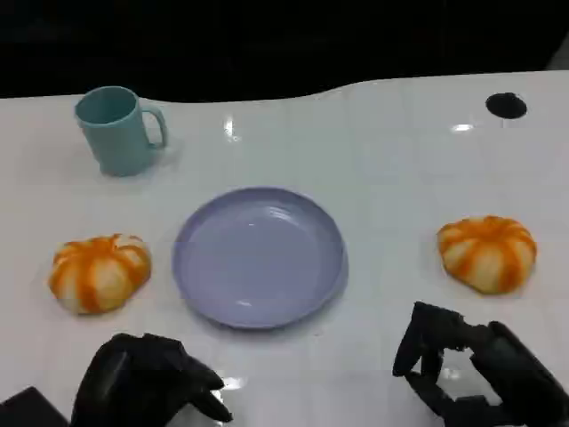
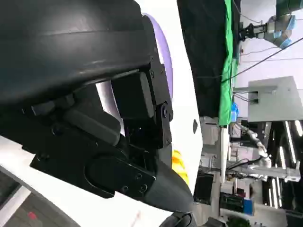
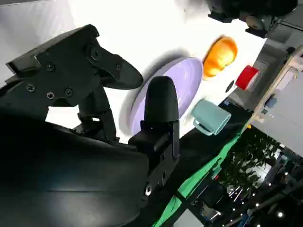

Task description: Grasp the bread from the table and place it into the plate.

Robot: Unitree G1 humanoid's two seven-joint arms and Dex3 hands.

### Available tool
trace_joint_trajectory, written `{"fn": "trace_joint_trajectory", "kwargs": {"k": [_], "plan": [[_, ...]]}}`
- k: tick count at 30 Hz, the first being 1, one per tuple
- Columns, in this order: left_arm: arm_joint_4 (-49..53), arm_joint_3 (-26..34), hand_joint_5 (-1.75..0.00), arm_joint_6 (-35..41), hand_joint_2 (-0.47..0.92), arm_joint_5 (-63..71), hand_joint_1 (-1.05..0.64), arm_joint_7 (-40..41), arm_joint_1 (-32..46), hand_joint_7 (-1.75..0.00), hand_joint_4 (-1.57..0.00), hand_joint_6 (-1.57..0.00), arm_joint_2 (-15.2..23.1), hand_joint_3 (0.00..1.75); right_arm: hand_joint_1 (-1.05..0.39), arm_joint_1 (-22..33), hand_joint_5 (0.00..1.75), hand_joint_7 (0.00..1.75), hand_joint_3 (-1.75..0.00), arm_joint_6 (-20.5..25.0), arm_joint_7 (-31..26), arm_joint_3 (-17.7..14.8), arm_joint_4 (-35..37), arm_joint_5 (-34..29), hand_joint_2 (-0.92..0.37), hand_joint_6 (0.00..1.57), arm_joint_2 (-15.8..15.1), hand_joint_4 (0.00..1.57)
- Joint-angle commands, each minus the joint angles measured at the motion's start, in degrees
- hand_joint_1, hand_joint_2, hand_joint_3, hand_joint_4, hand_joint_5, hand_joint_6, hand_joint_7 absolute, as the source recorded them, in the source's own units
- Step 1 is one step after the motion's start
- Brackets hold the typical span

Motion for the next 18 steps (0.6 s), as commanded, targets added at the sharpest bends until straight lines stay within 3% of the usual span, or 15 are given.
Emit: {"fn": "trace_joint_trajectory", "kwargs": {"k": [1,18], "plan": [[-0.14,0.26,-0.41,0.02,0.88,0.07,-1.05,0.36,-0.10,-0.24,-1.57,-1.57,0.63,0.00,-0.15,-0.08,1.75,1.57,-1.07,0.39,0.49,-0.41,0.22,0.77,-0.54,0.50,-0.87,0.63],[-0.61,0.18,-0.41,0.45,0.88,0.22,-1.05,0.81,0.05,-0.25,-1.57,-1.57,0.52,0.00,-0.16,-0.25,1.75,1.57,-1.02,-0.05,0.39,-0.39,0.47,0.54,-0.56,0.50,-1.01,0.62]]}}
